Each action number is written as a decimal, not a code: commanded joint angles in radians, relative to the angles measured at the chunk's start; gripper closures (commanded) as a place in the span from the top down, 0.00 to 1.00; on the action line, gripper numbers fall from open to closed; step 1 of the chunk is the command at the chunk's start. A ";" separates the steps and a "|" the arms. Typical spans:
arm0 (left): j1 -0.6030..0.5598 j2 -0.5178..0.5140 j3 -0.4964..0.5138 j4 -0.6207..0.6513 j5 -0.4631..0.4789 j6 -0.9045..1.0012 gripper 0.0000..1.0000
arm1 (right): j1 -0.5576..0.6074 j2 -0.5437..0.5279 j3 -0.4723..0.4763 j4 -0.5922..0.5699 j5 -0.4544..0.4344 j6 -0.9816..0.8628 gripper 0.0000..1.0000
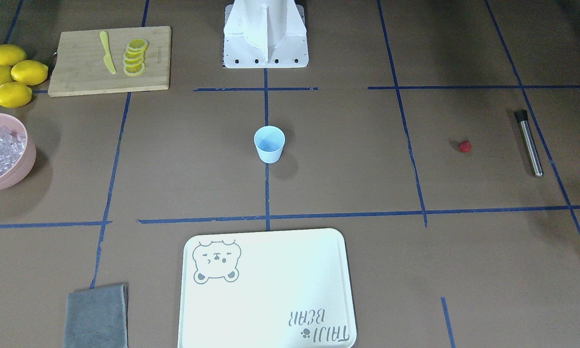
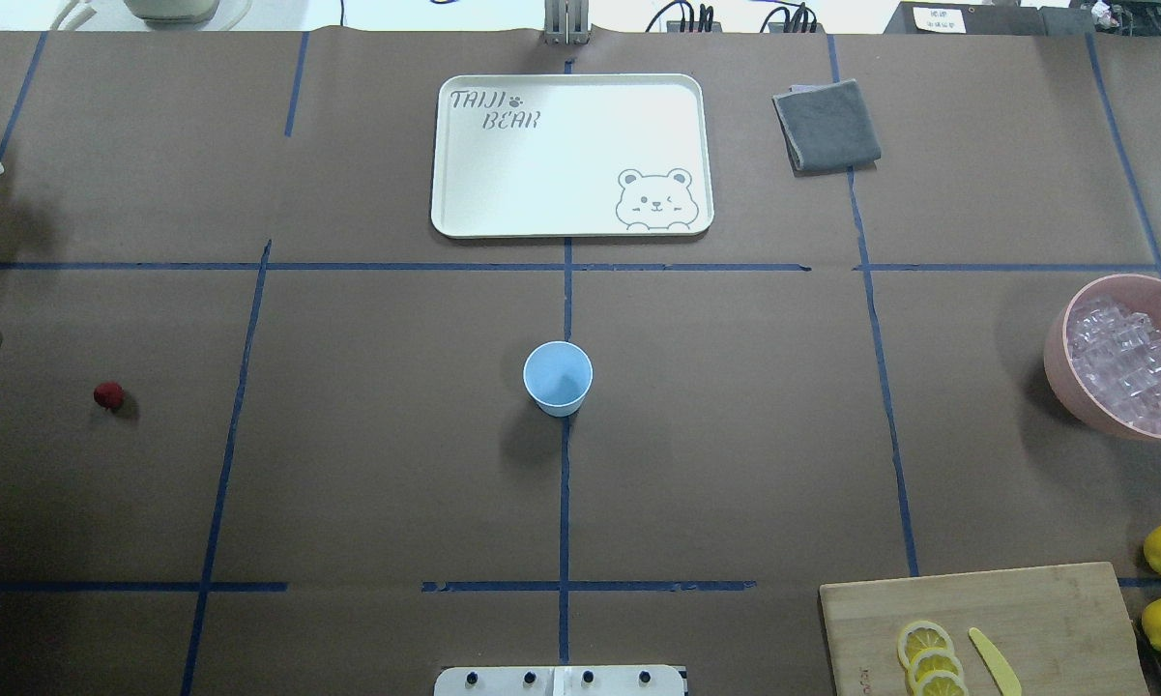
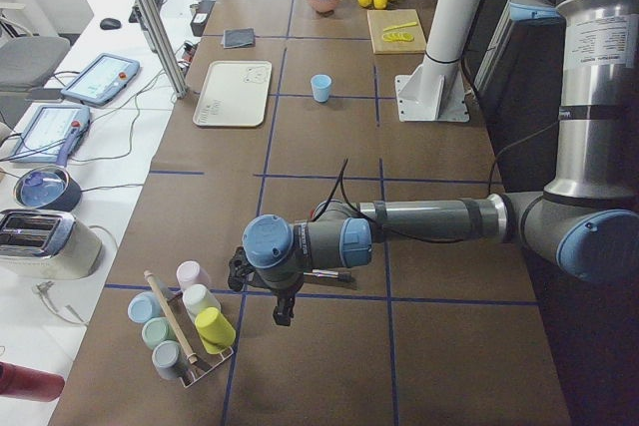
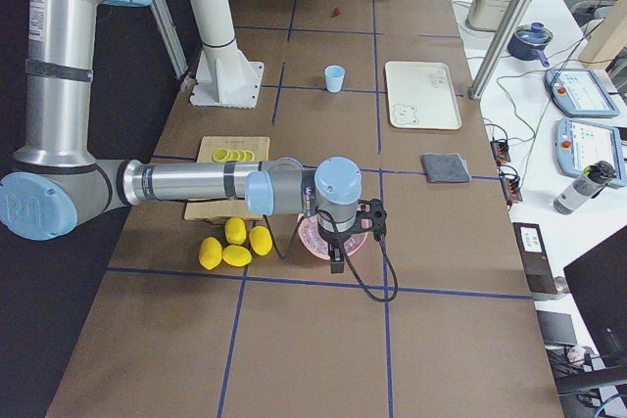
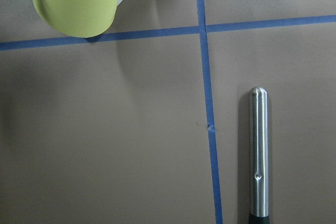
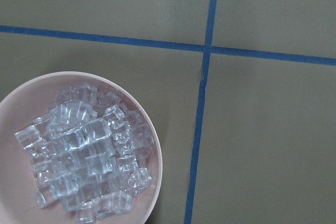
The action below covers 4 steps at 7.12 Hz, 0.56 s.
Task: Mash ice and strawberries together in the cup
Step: 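Lower the right gripper into the pink bowl of ice cubes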
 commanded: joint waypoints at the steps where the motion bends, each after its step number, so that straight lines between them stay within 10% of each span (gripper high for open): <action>1: -0.003 0.012 0.003 -0.037 0.002 0.001 1.00 | 0.002 0.000 0.000 0.000 0.002 0.002 0.99; 4: 0.000 0.000 -0.020 -0.045 0.041 0.001 1.00 | 0.002 0.000 0.002 0.000 0.002 0.003 0.99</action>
